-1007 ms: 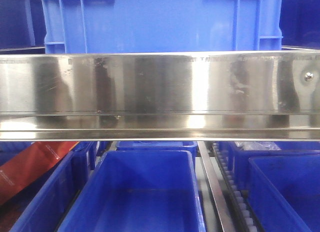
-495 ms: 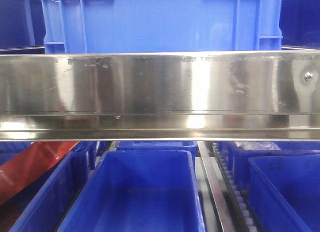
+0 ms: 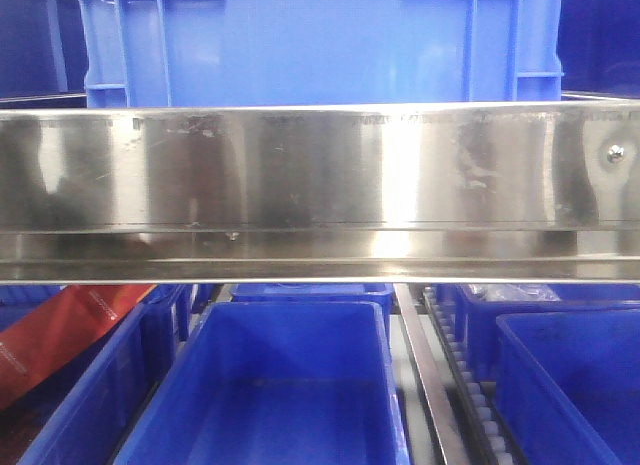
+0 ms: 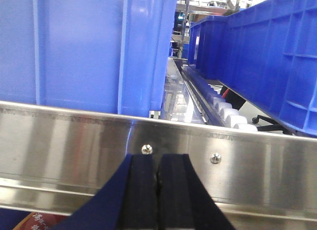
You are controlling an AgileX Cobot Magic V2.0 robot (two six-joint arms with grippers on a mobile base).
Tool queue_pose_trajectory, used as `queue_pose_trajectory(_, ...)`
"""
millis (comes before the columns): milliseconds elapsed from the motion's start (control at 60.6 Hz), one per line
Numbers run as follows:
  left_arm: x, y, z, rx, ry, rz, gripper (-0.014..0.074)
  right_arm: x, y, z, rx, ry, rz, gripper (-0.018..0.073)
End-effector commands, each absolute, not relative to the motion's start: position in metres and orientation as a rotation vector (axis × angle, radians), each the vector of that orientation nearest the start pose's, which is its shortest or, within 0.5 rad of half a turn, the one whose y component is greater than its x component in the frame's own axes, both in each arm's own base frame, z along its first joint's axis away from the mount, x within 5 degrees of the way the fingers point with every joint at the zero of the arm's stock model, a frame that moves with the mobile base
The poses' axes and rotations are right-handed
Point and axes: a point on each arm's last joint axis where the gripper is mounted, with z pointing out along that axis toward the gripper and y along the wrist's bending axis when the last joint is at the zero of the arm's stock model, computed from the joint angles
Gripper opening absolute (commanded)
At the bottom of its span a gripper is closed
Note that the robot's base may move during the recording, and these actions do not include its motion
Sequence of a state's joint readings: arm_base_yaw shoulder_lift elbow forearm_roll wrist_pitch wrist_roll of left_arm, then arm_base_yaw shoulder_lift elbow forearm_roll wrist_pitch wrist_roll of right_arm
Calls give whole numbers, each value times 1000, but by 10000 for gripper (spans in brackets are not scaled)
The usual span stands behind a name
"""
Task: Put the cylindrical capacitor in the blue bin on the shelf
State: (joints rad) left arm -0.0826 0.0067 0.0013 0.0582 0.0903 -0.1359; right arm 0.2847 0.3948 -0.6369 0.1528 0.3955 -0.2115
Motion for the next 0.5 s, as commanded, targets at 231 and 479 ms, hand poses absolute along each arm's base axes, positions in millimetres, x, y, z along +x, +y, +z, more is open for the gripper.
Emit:
queue_pose_trajectory(231,56,-4,208,4,1546,-123,-111,70,25,366,-325,1571,200,-168)
queue_pose_trajectory(479,56,-4,208,4,1546,-123,-111,70,25,366,-325,1571,200,-168)
